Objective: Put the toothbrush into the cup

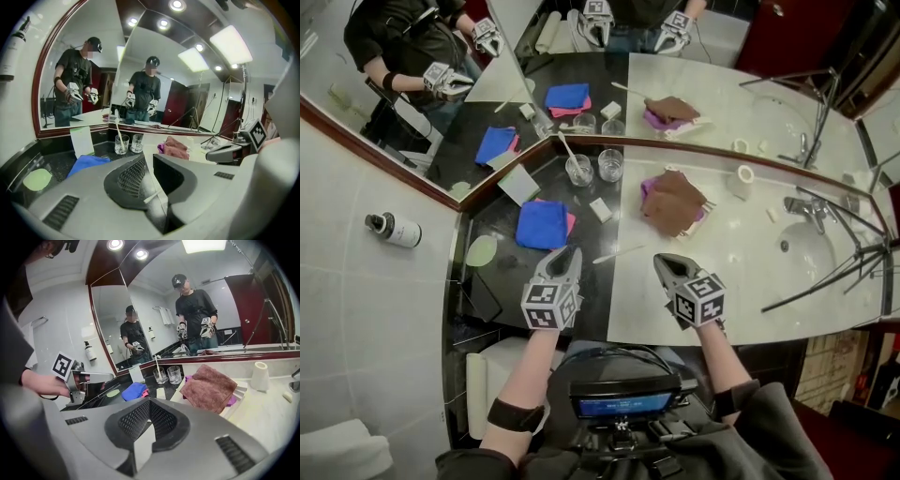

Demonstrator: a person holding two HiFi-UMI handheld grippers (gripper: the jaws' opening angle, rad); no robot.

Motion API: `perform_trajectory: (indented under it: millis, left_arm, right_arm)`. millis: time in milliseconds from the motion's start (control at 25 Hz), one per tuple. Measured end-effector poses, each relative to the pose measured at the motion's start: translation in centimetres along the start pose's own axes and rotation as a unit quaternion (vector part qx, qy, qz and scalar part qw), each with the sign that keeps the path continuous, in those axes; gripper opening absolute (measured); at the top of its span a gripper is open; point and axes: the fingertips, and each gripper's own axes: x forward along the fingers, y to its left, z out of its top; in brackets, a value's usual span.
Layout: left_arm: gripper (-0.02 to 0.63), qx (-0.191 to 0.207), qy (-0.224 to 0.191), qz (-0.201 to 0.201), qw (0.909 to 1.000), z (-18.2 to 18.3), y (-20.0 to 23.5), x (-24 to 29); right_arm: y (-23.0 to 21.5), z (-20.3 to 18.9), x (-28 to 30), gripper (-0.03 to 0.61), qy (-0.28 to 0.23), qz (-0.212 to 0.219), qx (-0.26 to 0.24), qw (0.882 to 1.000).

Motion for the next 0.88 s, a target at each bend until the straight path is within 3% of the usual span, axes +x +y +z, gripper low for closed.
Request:
perform_trajectory:
  millis: [200, 400, 680, 880]
  left_arm:
    - [0.057, 0.001, 0.016, 0.002, 0.9999, 1.6, 1.2, 4.1]
    - [0.123, 0.003, 0.016, 0.005, 0.9999, 4.0, 3.0, 8.9]
    - [0.183, 0.003, 0.018, 0.022, 0.9996, 6.6, 8.0, 15.2]
    - [0.19, -0.016, 0.03, 0.034, 0.9989, 7.7, 11.6, 19.2]
  right_arm:
    - [0.2, 0.3, 1.5, 0.017, 0.011, 0.003, -0.014, 1.0]
    - [-0.2, 2.2, 4.4, 0.017, 0.012, 0.008, -0.024, 1.0]
    - [0.2, 5.1, 10.5, 0.017, 0.019, 0.031, -0.053, 0.998]
    - [0.9, 7.1, 14.7, 0.017, 0.021, 0.043, -0.059, 0.997]
